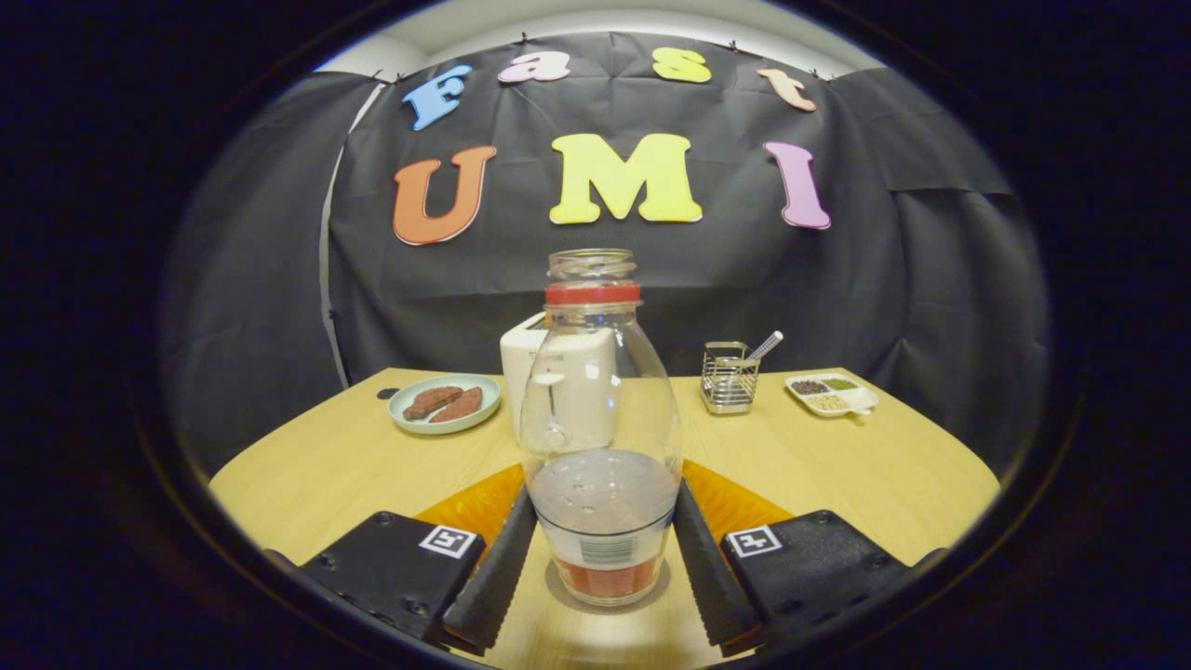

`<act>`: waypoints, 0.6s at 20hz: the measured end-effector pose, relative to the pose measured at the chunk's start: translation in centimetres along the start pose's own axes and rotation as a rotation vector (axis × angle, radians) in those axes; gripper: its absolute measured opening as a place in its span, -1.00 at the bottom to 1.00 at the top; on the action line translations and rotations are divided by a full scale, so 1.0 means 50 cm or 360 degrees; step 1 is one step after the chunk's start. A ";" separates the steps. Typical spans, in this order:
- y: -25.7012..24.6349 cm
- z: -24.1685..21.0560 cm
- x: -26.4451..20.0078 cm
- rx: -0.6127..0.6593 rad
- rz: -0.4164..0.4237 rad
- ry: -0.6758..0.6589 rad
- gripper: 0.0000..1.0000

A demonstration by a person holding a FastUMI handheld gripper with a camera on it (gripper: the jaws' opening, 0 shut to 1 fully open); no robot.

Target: Take the bottle from table, then pour the juice into the cup, finally place the bottle on the coaster

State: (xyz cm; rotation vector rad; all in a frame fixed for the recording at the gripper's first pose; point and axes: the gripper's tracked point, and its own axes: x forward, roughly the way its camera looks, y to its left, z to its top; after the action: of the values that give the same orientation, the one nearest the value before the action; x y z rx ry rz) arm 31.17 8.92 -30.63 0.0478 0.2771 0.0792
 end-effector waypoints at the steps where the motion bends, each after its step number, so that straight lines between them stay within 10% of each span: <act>1: 0.000 -0.005 0.006 -0.0007 -0.0002 0.0000 0.66; 12: -0.001 -0.031 0.022 -0.0049 0.0010 0.0019 0.68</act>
State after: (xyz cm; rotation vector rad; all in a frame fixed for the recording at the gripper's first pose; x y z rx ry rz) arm 31.82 9.03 -32.44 0.0178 0.2875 0.0900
